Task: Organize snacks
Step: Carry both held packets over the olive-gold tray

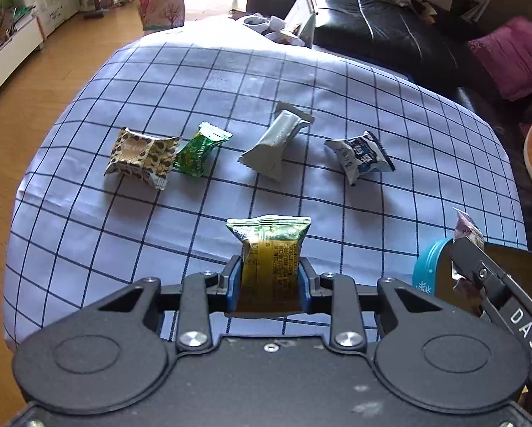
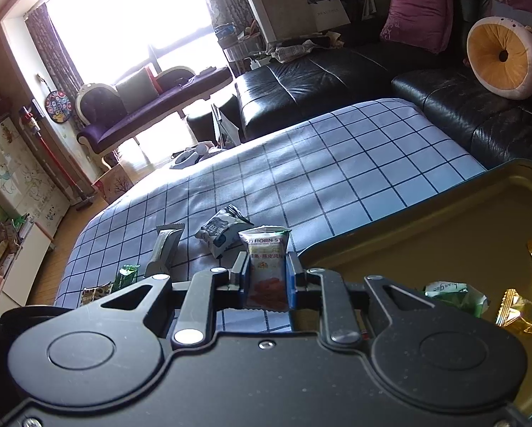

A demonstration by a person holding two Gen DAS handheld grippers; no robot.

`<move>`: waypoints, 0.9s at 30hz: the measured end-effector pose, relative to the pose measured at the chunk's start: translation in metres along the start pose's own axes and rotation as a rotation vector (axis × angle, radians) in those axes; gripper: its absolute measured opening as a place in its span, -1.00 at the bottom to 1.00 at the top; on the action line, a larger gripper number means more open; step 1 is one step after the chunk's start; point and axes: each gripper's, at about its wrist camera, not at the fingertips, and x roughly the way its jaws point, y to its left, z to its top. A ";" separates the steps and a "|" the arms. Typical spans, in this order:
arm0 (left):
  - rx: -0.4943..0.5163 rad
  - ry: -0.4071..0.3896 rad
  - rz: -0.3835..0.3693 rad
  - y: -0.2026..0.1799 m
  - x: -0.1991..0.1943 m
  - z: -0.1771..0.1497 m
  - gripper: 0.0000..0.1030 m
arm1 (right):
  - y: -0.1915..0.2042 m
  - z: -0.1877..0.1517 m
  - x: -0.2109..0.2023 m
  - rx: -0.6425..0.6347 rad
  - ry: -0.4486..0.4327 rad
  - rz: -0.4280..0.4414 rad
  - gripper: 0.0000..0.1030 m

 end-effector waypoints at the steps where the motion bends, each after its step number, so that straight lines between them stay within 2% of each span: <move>1: 0.009 -0.002 0.000 -0.002 0.000 -0.001 -0.39 | -0.001 0.001 0.000 0.002 0.000 -0.002 -0.44; 9: 0.085 -0.025 -0.029 -0.018 -0.006 -0.007 -0.40 | -0.025 0.013 -0.009 0.053 -0.034 -0.023 -0.44; 20: 0.164 -0.026 -0.118 -0.048 -0.014 -0.018 -0.39 | -0.069 0.026 -0.016 0.166 -0.074 -0.115 -0.44; 27: 0.211 -0.023 -0.164 -0.074 -0.015 -0.026 -0.39 | -0.093 0.027 -0.021 0.175 -0.079 -0.178 -0.43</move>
